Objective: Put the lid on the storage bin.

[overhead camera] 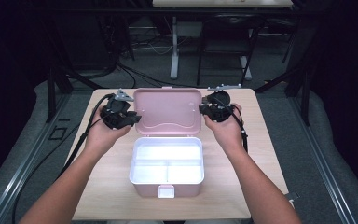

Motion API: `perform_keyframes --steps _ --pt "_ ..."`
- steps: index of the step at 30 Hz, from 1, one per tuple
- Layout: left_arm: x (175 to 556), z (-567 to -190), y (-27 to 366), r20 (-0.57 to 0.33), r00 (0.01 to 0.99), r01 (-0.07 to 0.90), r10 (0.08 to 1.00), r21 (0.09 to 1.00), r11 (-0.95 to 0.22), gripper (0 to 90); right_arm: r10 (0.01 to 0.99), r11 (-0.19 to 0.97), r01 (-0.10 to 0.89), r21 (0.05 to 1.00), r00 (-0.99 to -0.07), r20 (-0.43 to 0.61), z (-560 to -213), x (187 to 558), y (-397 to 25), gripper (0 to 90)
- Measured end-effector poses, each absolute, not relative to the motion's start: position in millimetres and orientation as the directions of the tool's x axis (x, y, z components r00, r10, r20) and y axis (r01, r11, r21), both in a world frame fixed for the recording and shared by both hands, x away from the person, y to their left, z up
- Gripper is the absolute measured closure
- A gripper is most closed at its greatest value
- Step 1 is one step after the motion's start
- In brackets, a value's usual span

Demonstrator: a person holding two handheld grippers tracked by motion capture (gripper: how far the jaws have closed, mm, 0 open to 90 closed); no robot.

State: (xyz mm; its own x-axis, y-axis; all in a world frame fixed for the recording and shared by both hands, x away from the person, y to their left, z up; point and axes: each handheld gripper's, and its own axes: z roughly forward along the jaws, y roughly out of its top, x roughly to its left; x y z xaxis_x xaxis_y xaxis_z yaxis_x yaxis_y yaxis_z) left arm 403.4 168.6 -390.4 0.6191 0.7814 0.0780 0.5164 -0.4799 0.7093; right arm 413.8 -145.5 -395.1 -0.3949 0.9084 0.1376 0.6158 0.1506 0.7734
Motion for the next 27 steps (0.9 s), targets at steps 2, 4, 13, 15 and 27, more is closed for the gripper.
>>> perform_keyframes --steps 2,4,13,15,27 --pt "405.6 -391.0 172.0 0.06 0.605 0.525 0.794 0.72 -0.454 73.5 0.908 0.15 0.615 0.774 -0.396 0.138 -395.1 413.8 -145.6 86.9" --pt "408.0 -391.4 174.5 0.06 0.587 0.527 0.807 0.729 -0.438 73.0 0.907 0.149 0.614 0.775 -0.397 0.14 -395.4 413.9 -145.9 86.9" --pt "419.3 -390.9 179.3 0.032 0.525 0.526 0.85 0.773 -0.354 72.0 0.904 0.16 0.61 0.776 -0.406 0.133 -394.6 412.1 -146.3 86.8" --pt "421.6 -393.3 177.6 0.021 0.523 0.517 0.852 0.787 -0.337 72.0 0.903 0.155 0.606 0.781 -0.408 0.138 -395.3 411.8 -146.4 86.8" --pt "426.1 -396.3 173.8 0.008 0.514 0.512 0.857 0.8 -0.314 79.3 0.896 0.155 0.599 0.786 -0.42 0.144 -395.8 409.1 -148.2 86.7"
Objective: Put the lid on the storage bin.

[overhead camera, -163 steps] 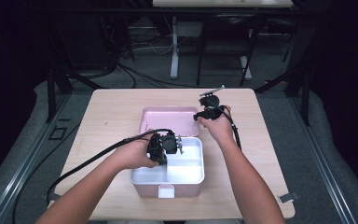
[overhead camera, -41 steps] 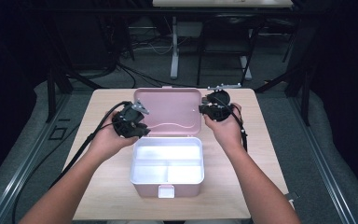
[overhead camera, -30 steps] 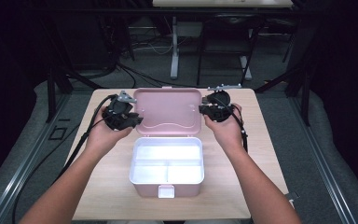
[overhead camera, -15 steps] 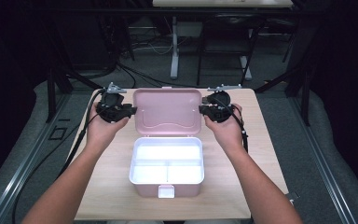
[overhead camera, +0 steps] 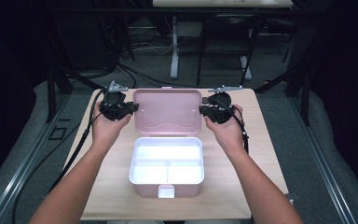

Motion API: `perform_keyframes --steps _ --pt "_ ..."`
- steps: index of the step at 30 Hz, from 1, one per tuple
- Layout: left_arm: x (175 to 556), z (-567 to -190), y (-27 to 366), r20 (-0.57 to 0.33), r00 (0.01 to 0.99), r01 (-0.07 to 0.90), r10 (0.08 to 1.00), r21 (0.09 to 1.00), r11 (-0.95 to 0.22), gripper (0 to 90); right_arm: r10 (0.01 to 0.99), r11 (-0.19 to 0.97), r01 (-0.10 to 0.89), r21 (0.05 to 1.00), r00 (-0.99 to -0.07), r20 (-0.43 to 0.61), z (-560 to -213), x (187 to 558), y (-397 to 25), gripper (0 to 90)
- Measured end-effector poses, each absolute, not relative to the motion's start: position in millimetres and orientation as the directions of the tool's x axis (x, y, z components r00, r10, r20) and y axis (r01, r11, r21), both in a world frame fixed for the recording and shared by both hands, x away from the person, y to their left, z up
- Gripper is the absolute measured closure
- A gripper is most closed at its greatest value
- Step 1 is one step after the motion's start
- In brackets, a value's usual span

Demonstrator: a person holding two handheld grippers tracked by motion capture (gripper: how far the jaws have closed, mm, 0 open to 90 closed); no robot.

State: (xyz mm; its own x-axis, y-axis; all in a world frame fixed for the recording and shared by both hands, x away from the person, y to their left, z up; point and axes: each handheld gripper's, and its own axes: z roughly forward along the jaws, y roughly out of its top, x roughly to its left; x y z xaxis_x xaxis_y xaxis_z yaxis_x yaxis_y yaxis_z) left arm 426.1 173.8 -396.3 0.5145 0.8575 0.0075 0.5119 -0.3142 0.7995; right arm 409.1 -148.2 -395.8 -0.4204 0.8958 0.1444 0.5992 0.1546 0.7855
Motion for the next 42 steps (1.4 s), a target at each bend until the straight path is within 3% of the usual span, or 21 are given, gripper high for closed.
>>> perform_keyframes --steps 14,42 --pt "417.4 -392.0 175.8 0.021 0.532 0.492 0.846 0.806 -0.329 79.4 0.891 0.153 0.563 0.812 -0.434 0.133 -393.5 409.7 -147.5 78.4" --pt "381.2 -374.7 186.7 0.022 0.593 0.434 0.805 0.833 -0.342 75.2 0.878 0.176 0.496 0.85 -0.47 0.092 -381.5 376.5 -148.6 73.5"
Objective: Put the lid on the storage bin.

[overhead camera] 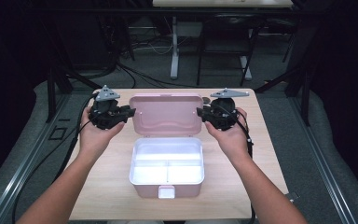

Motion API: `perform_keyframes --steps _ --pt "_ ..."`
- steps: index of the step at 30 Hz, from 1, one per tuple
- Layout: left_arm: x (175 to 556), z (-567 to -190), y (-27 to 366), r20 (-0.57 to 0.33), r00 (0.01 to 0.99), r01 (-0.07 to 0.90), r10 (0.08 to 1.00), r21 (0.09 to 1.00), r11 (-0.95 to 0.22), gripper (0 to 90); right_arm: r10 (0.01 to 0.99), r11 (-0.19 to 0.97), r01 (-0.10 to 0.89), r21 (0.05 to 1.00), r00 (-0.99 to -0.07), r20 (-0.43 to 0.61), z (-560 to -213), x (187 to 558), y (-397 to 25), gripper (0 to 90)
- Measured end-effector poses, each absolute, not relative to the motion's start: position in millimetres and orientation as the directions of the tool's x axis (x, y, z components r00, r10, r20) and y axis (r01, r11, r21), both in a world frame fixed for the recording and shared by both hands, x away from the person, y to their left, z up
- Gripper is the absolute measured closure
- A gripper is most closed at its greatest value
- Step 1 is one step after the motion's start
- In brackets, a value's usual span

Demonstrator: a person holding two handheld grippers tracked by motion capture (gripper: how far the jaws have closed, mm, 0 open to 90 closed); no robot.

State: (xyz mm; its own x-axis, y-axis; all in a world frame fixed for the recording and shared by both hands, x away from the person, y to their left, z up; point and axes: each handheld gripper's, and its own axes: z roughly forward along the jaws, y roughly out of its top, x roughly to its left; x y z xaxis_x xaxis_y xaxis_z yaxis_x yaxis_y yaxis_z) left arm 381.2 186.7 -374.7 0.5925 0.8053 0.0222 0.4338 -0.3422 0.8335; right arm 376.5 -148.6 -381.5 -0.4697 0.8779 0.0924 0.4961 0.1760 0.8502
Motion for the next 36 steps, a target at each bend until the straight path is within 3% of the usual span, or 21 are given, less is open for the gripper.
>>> perform_keyframes --steps 36 --pt "324.8 -374.9 202.4 -0.01 0.679 0.392 0.734 0.85 -0.351 77.1 0.799 0.237 0.441 0.866 -0.596 0.084 -380.3 312.2 -162.2 73.0"
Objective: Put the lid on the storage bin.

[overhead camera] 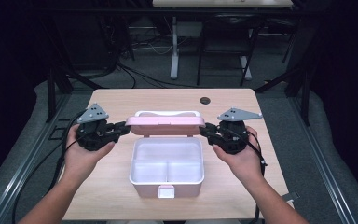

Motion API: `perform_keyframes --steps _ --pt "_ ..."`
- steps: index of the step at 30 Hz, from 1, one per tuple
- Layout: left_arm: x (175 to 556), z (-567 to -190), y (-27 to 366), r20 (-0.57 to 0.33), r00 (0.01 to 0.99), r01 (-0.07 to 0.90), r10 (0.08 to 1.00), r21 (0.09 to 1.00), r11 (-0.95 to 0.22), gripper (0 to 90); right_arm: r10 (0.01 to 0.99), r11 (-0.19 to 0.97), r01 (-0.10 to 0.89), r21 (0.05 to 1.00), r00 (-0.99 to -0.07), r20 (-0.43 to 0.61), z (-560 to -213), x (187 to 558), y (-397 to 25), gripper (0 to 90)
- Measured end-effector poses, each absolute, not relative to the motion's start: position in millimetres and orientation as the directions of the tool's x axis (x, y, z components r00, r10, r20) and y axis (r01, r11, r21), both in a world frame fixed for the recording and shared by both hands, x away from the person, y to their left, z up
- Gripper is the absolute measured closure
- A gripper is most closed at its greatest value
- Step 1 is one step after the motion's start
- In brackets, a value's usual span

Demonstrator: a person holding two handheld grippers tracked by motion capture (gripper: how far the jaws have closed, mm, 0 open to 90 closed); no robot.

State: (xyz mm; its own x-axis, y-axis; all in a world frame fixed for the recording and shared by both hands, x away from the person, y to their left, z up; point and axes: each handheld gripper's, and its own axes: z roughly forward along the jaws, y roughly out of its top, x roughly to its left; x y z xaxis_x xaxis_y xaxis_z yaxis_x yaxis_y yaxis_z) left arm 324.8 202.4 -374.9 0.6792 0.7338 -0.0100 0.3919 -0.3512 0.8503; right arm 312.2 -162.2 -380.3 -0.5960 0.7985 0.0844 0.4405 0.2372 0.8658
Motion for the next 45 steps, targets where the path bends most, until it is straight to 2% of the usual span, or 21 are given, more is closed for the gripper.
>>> perform_keyframes --steps 17,37,38,39,40,41,42,43,44,45 --pt "303.1 -389.9 209.8 -0.047 0.721 0.387 0.692 0.854 -0.346 74.3 0.769 0.255 0.421 0.87 -0.634 0.081 -391.0 294.6 -164.6 66.2" --pt "279.2 -414.4 215.4 -0.08 0.732 0.405 0.676 0.849 -0.338 73.5 0.729 0.25 0.432 0.866 -0.673 0.125 -417.9 268.6 -172.2 65.2" --pt "278.2 -415.9 216.0 -0.085 0.732 0.408 0.676 0.849 -0.336 73.5 0.752 0.26 0.436 0.862 -0.651 0.102 -419.2 266.7 -172.1 65.2" --pt "277.3 -417.7 216.3 -0.089 0.732 0.41 0.675 0.849 -0.332 73.6 0.718 0.243 0.431 0.869 -0.683 0.138 -421.7 266.9 -173.5 65.2" --pt "276.3 -419.7 216.4 -0.095 0.731 0.413 0.676 0.85 -0.327 73.5 0.772 0.265 0.439 0.859 -0.63 0.084 -422.0 263.8 -172.6 65.2" --pt "275.6 -421.6 216.6 -0.1 0.73 0.416 0.676 0.85 -0.324 73.5 0.717 0.239 0.43 0.871 -0.683 0.14 -425.0 265.0 -174.4 65.2" --pt "275.2 -423.5 217.1 -0.103 0.73 0.418 0.676 0.85 -0.322 73.5 0.79 0.27 0.447 0.853 -0.61 0.069 -424.3 261.1 -172.5 65.3" --pt "274.6 -425.3 217.6 -0.108 0.73 0.418 0.675 0.851 -0.317 73.5 0.78 0.269 0.444 0.855 -0.621 0.077 -425.9 260.7 -172.9 65.6" --pt "273.8 -427.1 217.5 -0.112 0.728 0.419 0.676 0.854 -0.309 73.5 0.723 0.249 0.43 0.868 -0.679 0.129 -428.7 262.2 -174.6 65.9" --pt "273.1 -428.3 218.1 -0.111 0.73 0.418 0.675 0.853 -0.312 73.6 0.76 0.263 0.437 0.86 -0.643 0.094 -428.8 259.8 -173.3 66.2"
